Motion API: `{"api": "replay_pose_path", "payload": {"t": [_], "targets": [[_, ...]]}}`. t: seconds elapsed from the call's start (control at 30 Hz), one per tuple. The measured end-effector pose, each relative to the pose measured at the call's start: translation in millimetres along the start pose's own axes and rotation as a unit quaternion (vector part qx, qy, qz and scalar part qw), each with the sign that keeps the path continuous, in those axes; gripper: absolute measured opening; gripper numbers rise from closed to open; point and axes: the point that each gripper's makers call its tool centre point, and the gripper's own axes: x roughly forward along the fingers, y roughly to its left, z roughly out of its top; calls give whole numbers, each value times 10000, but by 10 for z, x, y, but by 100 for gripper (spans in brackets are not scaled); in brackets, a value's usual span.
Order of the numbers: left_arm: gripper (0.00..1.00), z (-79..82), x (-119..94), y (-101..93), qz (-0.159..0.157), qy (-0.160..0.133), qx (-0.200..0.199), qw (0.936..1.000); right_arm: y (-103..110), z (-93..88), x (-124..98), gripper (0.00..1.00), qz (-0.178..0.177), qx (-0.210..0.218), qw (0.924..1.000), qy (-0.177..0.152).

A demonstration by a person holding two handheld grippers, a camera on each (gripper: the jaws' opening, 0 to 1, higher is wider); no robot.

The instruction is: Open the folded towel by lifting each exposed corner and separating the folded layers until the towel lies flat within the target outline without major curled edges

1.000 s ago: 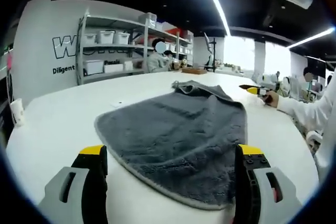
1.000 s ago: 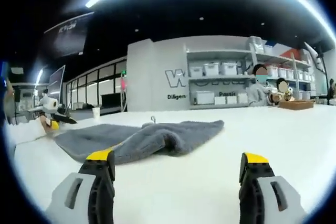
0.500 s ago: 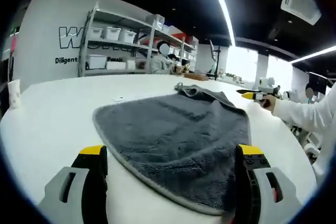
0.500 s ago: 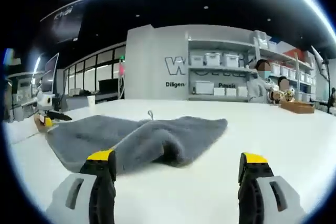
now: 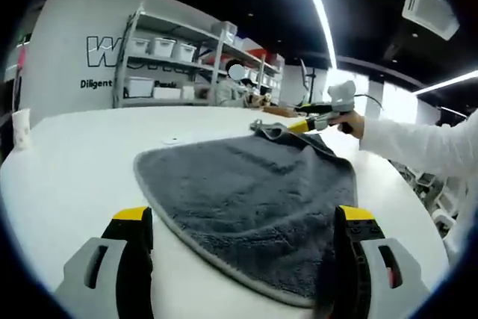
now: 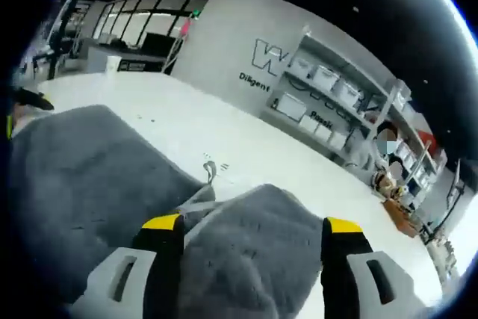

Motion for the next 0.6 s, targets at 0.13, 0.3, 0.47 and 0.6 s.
{"api": "replay_pose_path", "payload": {"t": [0.13, 0.3, 0.47, 0.6], "targets": [[100, -4, -2, -18, 3, -10, -9, 10000, -73, 61, 183, 59, -451, -334, 9981, 254], [100, -6, -11, -41, 8, -49, -67, 10000, -138, 117, 377, 53, -648, -331, 9969, 300], [100, -5, -5, -42, 16, -54, -71, 10000, -62, 29, 550, 54, -536, -339, 9969, 464], [100, -8, 1, -36, 23, -31, -58, 10000, -9, -67, 628, 53, -541, -223, 9965, 590]]}}
